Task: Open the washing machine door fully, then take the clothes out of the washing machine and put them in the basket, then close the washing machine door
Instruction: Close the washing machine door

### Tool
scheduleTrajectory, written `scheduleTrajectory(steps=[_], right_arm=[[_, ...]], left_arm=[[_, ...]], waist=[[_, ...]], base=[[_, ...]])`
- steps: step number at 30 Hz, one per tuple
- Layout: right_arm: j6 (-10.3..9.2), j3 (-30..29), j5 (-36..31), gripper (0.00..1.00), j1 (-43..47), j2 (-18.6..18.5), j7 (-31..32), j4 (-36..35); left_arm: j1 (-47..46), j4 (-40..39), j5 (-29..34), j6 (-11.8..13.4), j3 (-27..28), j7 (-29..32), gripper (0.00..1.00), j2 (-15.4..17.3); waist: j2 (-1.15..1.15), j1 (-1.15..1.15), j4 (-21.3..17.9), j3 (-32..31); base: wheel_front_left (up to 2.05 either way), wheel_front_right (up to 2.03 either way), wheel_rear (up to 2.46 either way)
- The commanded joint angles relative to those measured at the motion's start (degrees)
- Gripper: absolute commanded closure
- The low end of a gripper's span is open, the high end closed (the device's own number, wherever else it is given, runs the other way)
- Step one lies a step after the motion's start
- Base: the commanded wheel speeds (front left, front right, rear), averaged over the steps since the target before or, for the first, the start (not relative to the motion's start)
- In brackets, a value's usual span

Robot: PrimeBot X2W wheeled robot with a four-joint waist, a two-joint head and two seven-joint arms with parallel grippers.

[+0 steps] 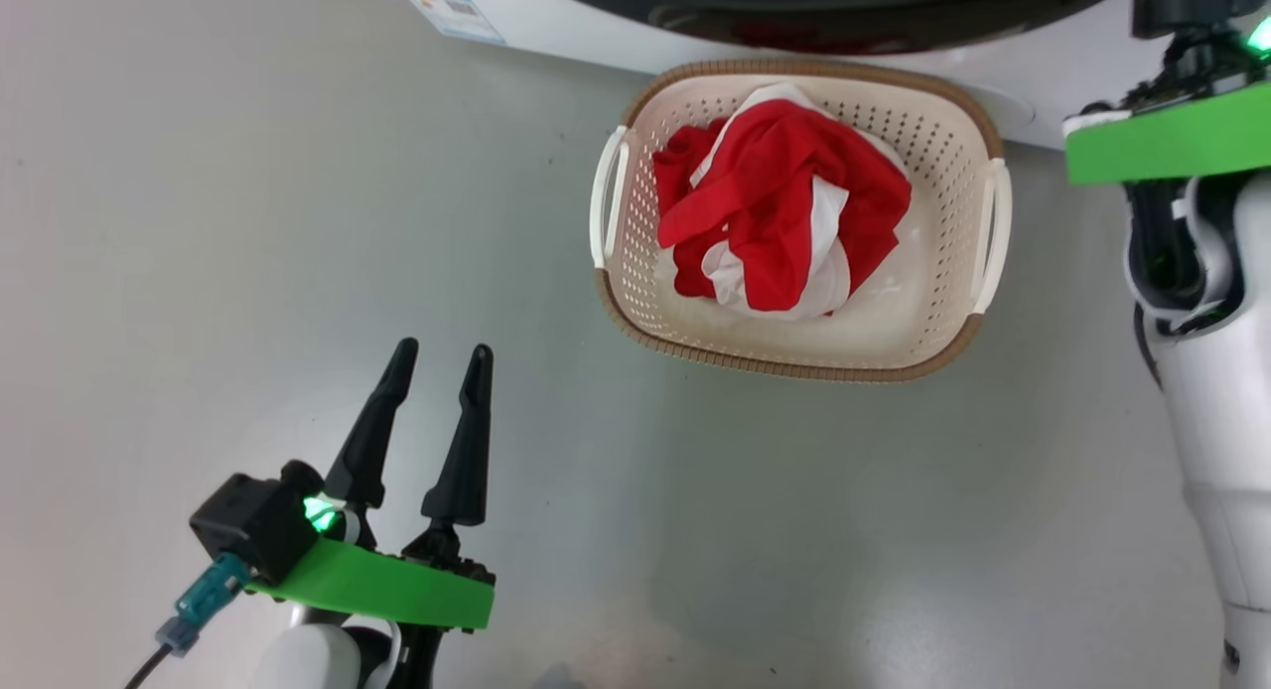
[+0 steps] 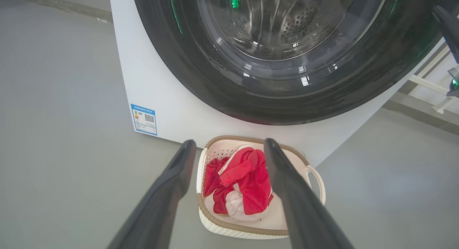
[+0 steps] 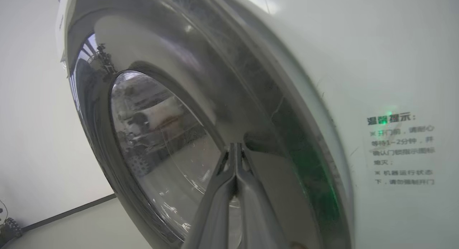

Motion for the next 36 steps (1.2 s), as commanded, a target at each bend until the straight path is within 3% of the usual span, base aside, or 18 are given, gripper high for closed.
scheduleTrajectory(steps=[1, 4, 5, 6, 7, 36], right_arm=[[-0.06, 2.2, 0.3, 1.00, 2.4, 0.9, -0.3, -1.2], [-0.06, 4.2, 0.2, 0.70, 5.1, 0.9, -0.3, -1.3], [-0.06, 4.8, 0.3, 0.53, 6.0, 0.9, -0.3, -1.4], [-0.06, 5.1, 0.4, 0.04, 6.9, 1.1, -0.3, -1.5], [-0.06, 5.5, 0.4, 0.00, 7.9, 1.1, -0.3, -1.5], [-0.06, 4.6, 0.1, 0.00, 34.3, 4.2, -0.3, -4.4]], left_arm=[[0.3, -0.8, 0.4, -0.3, 2.2, -0.7, 0.00, 1.1], [0.8, -0.5, 0.9, -0.3, 2.7, -0.7, 0.00, 1.1], [1.0, -0.4, 1.1, -0.3, 2.9, -0.7, 0.00, 1.1], [1.2, -0.3, 1.3, -0.3, 3.1, -0.7, 0.00, 1.1], [1.3, -0.2, 1.5, -0.3, 3.4, -0.7, 0.00, 1.1], [7.6, 2.0, 8.1, -0.3, 8.6, -0.7, 0.00, 1.1]], waist=[[0.00, 0.00, -0.6, -1.6], [0.00, 0.00, -1.3, -3.1], [0.00, 0.00, -1.6, -3.6], [0.00, 0.00, -1.9, -4.1], [0.00, 0.00, -2.3, -4.7], [0.00, 0.00, -13.2, -17.3]], base=[[0.00, 0.00, 0.00], [0.00, 0.00, 0.00], [0.00, 0.00, 0.00], [0.00, 0.00, 0.00], [0.00, 0.00, 0.00], [0.00, 0.00, 0.00]])
